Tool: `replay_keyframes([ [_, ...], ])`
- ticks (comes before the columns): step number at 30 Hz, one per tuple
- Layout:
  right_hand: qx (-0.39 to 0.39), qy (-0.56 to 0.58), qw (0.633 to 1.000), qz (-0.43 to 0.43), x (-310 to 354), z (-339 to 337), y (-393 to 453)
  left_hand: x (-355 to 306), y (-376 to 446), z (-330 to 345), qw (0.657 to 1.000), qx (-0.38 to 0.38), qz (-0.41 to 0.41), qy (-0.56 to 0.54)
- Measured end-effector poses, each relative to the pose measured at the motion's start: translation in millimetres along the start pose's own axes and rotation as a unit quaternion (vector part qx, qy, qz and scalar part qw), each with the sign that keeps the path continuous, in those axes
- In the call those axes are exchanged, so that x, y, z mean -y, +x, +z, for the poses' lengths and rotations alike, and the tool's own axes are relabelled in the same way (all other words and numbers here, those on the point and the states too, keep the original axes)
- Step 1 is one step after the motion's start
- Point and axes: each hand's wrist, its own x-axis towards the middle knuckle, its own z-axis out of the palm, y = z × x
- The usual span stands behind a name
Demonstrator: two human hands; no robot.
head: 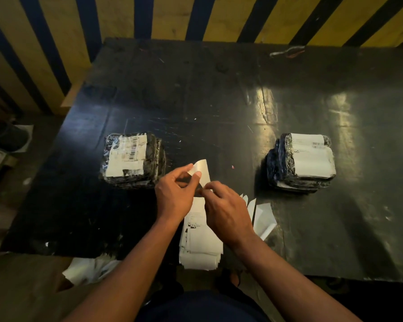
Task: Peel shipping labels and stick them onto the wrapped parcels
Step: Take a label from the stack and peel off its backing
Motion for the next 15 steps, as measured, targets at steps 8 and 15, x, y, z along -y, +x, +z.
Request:
replay_keyframes([
  [8,-0.026,0.193,0.979,0.063,-1,-38,22,-8,1,-31,0.992,0.041,-0.041,-0.111],
  [15,-0.004,0.492,0.841,0.223,-5,-61,26,-5,-10,-62,0.950,0.134,-0.075,-0.274],
])
